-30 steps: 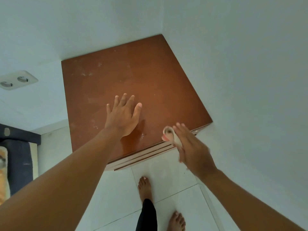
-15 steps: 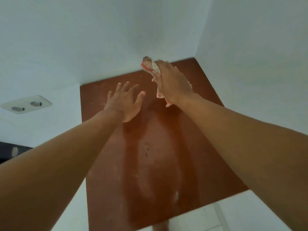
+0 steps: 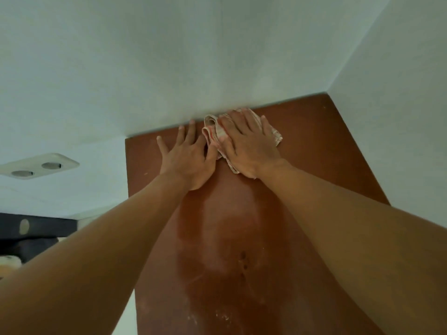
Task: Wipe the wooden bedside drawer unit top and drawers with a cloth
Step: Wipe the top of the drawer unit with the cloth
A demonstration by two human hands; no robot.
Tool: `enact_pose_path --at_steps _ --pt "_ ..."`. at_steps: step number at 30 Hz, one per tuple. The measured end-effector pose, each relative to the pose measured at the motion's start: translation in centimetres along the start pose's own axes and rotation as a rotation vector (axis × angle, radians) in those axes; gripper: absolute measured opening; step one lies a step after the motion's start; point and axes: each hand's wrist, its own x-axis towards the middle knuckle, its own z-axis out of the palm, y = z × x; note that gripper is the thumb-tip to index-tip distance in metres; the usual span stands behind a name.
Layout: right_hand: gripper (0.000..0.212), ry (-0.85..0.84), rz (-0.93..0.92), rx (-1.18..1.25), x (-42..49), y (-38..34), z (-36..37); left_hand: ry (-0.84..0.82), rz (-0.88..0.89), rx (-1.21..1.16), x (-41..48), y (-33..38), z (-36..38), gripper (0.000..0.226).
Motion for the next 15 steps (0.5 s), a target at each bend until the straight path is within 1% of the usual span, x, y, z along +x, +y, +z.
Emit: enact_pose_path --at_steps 4,7,11,15 --pt "0.06 -0.015 0.024 -0.03 -0.1 -0.4 0.0 -0.053 -0.016 -0.015 0.3 0.1 -0.7 0.073" --pt "0.063 0.007 0.019 -0.044 -0.2 -0.4 0.2 -0.065 -0.022 -0.004 0.3 0.2 -0.7 0.075" --pt "0.076 0.025 0.035 -0.033 -0.3 -0.5 0.4 -0.065 -0.028 -0.006 0.3 0.3 -0.5 0.077" --pt "0.067 0.043 0.125 -0.006 -1.1 -1.2 1.1 -0.079 -0.043 -0.008 0.4 0.4 -0.9 0.075"
